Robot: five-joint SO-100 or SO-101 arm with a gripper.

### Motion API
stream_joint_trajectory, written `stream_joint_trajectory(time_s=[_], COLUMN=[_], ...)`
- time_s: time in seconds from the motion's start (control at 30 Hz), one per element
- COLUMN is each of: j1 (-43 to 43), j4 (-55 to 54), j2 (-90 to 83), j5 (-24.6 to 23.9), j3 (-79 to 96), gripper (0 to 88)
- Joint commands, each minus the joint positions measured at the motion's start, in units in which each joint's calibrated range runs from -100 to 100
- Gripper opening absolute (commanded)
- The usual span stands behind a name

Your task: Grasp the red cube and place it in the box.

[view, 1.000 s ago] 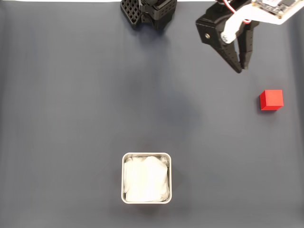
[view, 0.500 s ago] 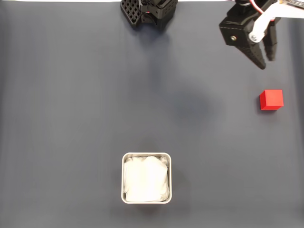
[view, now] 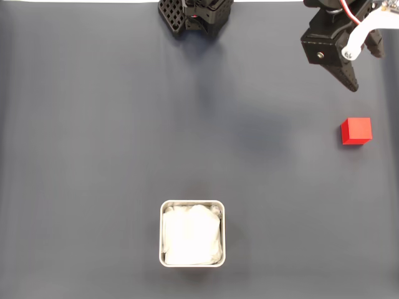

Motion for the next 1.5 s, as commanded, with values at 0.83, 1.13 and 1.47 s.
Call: stream_joint_trajectory(time_s=[0.83, 1.13, 1.47], j1=[4.54, 4.11, 3.83], j4=[-11.53, -14.98, -18.34], j2=[12.59, 16.49, 20.74], j5=[1.32, 1.66, 1.76], j3=[-1.94, -1.94, -2.58], gripper=[37.6, 38.9, 40.3])
